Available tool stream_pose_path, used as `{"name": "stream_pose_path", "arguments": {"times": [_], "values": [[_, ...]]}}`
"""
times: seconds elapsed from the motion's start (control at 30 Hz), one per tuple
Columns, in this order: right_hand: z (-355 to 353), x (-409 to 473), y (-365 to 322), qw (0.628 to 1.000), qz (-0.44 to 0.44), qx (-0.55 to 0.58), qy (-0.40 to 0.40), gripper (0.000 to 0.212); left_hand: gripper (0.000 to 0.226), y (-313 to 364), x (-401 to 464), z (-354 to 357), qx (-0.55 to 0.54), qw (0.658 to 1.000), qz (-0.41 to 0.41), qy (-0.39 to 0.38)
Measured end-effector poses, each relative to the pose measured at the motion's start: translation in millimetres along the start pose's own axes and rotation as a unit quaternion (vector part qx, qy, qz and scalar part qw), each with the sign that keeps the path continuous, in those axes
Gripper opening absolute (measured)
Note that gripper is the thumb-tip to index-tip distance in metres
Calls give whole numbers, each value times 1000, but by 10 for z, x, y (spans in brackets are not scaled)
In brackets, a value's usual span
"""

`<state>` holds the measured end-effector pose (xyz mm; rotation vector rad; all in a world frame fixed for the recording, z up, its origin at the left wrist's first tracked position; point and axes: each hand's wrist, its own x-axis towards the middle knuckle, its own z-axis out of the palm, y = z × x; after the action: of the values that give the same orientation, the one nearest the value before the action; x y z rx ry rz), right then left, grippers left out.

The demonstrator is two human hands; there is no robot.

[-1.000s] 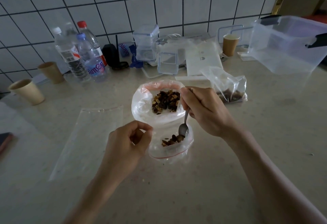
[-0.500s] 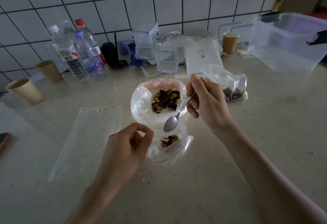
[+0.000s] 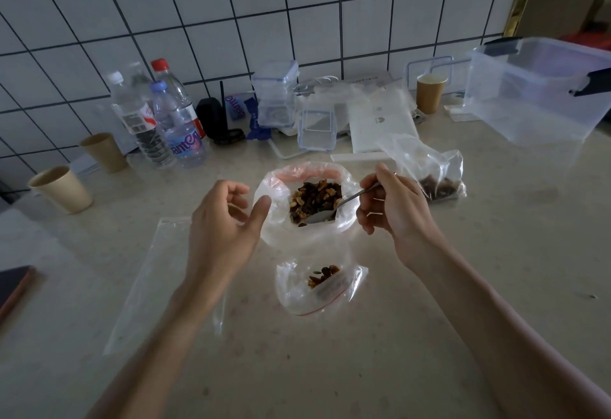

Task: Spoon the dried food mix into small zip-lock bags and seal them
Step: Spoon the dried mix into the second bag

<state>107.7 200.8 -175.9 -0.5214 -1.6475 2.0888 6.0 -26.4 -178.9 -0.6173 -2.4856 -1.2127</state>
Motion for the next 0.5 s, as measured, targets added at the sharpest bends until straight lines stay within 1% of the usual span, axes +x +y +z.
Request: {"name": "stream_pose_path", "arguments": {"times": [0.07, 0.1, 0.13, 0.2, 0.27, 0.37, 0.5], "values": [[6, 5, 15, 1000, 15, -13, -8, 39, 67, -36, 98, 118, 32, 998, -38, -50], [9, 8, 21, 999, 25, -19, -13, 38, 74, -46, 133, 183, 43, 993, -60, -87], [14, 11, 27, 999, 35, -25, -19, 38, 73, -59, 158, 249, 48, 989, -76, -117], [25, 13, 39, 998, 50, -33, -29, 38, 59, -79, 186, 358, 53, 984, -85, -144], [36, 12, 51, 997, 58, -33, -37, 37, 42, -108, 192, 422, 37, 986, -91, -136], [50, 12, 83, 996, 72, -39, -40, 37, 33, -140, 162, 452, -21, 988, -101, -114], [74, 12, 146, 994, 91, -42, -50, 35, 12, -147, 85, 477, -119, 982, -105, -104]]}}
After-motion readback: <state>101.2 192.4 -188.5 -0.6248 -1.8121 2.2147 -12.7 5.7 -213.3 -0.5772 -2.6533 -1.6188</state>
